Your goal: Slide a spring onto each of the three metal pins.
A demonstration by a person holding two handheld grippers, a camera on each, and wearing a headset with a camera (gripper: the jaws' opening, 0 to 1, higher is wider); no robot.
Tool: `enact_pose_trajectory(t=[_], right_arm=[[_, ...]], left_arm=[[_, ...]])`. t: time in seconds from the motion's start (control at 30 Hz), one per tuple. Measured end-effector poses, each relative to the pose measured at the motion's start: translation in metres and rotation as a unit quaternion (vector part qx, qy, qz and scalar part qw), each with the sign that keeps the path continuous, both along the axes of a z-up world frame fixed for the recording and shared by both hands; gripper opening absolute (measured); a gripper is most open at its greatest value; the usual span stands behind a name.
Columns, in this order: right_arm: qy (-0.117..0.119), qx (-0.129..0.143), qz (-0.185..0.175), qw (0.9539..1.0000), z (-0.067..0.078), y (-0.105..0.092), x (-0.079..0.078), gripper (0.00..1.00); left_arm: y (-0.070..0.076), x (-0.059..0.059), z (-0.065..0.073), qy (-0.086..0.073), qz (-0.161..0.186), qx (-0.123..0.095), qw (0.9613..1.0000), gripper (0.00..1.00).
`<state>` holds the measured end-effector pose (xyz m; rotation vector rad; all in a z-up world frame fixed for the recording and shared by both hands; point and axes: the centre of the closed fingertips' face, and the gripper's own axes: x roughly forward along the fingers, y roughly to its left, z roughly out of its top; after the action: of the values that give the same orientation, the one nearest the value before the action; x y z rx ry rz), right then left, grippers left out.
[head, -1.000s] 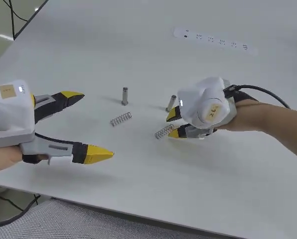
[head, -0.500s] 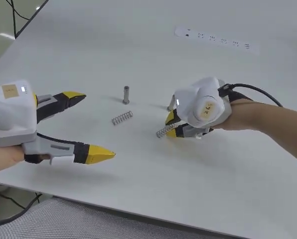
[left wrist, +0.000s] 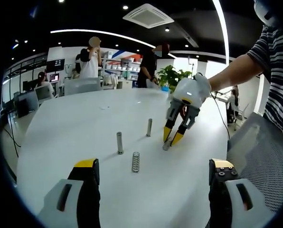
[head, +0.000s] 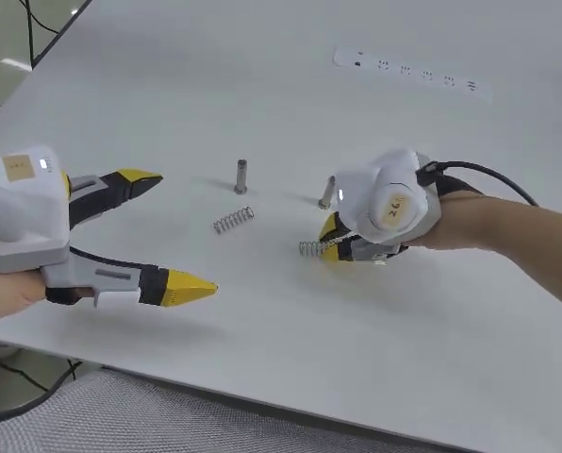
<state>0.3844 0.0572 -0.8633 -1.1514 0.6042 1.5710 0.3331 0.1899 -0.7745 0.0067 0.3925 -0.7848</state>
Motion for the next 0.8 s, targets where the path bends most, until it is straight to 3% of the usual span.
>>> enact_pose_trajectory(t=[0.27, 0.8], right_arm=[[-0.016, 0.006, -0.007, 0.9998, 0.002, 0.002, 0.002, 0.13], [-0.003, 0.036, -0.037, 0.9987, 0.03, 0.002, -0.006, 0.13]], left_arm=[[-0.005, -0.001, 0.001, 0.0, -0.007, 0.0, 1.0, 0.95], [-0.02, -0.001, 0.002, 0.0, -0.032, 0.0, 0.9995, 0.94]])
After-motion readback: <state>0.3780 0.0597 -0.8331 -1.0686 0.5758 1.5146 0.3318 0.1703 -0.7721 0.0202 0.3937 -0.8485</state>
